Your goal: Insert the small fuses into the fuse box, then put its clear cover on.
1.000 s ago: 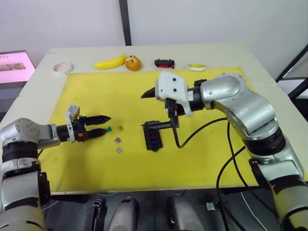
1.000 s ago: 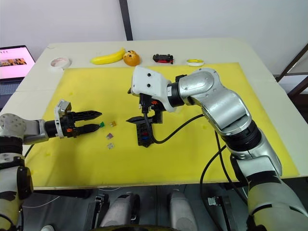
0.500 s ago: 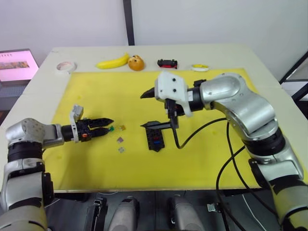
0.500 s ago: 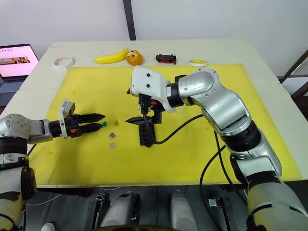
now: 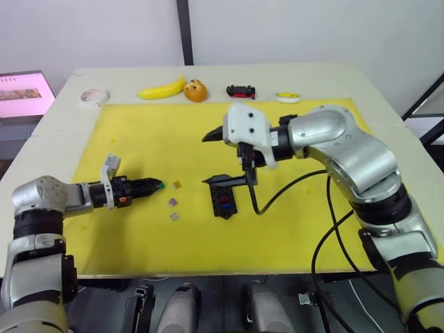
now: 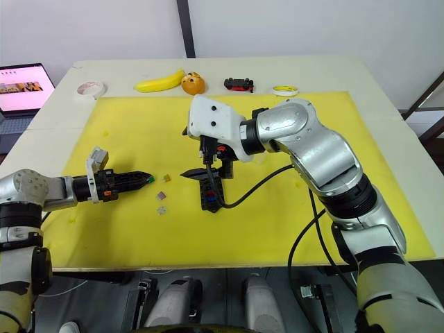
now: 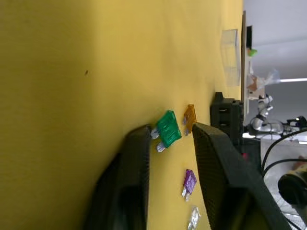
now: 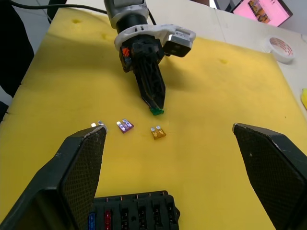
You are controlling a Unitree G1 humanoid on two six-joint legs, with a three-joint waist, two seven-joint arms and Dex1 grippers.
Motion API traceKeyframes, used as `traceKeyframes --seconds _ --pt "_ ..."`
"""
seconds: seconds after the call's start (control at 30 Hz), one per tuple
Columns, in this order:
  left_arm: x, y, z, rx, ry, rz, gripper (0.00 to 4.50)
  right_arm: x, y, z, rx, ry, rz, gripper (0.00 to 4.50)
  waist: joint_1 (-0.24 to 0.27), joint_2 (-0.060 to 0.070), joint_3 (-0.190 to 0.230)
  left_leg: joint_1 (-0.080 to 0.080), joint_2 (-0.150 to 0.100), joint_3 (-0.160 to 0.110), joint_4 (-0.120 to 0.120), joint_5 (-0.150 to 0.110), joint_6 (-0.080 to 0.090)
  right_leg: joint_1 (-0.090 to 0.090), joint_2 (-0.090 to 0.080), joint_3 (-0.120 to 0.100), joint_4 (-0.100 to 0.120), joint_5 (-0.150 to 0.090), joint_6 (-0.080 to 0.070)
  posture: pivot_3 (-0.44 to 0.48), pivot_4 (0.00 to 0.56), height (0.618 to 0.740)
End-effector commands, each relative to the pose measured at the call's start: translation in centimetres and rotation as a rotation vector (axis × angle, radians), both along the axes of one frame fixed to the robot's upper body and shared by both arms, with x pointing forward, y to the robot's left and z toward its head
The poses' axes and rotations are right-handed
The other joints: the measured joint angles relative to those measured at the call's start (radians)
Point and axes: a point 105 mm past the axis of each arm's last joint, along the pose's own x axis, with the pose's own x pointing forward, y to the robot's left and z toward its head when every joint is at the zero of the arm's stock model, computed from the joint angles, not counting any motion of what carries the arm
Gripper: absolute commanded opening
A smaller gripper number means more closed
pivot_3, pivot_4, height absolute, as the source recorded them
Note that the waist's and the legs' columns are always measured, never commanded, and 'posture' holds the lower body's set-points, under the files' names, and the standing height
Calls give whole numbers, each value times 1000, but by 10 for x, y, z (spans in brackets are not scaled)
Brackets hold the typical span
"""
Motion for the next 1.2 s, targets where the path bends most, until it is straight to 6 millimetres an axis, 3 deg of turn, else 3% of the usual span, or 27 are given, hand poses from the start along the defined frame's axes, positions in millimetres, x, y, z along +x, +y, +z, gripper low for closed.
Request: traceKeyframes --seconds 0.03,0.23,0.37,0.7,0.83,0.87,1.2 --pt "-3 0 -7 21 16 -3 1766 -7 2 12 12 -54 30 4500 0 0 0 0 0 0 0 0 0 0 0 0 0 0 0 0 150 740" --pt "-5 0 -11 25 17 -3 1766 -8 3 12 10 -53 32 4500 0 0 0 0 0 0 0 0 0 0 0 0 0 0 0 0 150 740" --pt "-6 1 -13 32 18 -4 433 -8 2 12 10 -52 31 4500 0 0 0 0 0 0 0 0 0 0 0 0 0 0 0 0 150 740" --pt "-8 -2 -13 44 16 -11 433 -9 3 12 11 -52 33 4500 0 0 0 0 1 0 0 0 0 0 0 0 0 0 0 0 150 740" --pt "-10 -5 -9 46 14 -19 433 -9 4 12 13 -50 32 4500 0 0 0 0 1 0 0 0 0 0 0 0 0 0 0 0 150 740" --pt "-10 -5 -8 46 13 -18 205 -9 4 12 13 -49 32 4500 0 0 0 0 1 0 0 0 0 0 0 0 0 0 0 0 150 740" --pt "-10 -4 6 41 -29 -4 205 -8 3 11 15 -47 29 4500 -1 0 0 0 1 0 -1 0 0 0 0 0 -1 0 0 0 150 740"
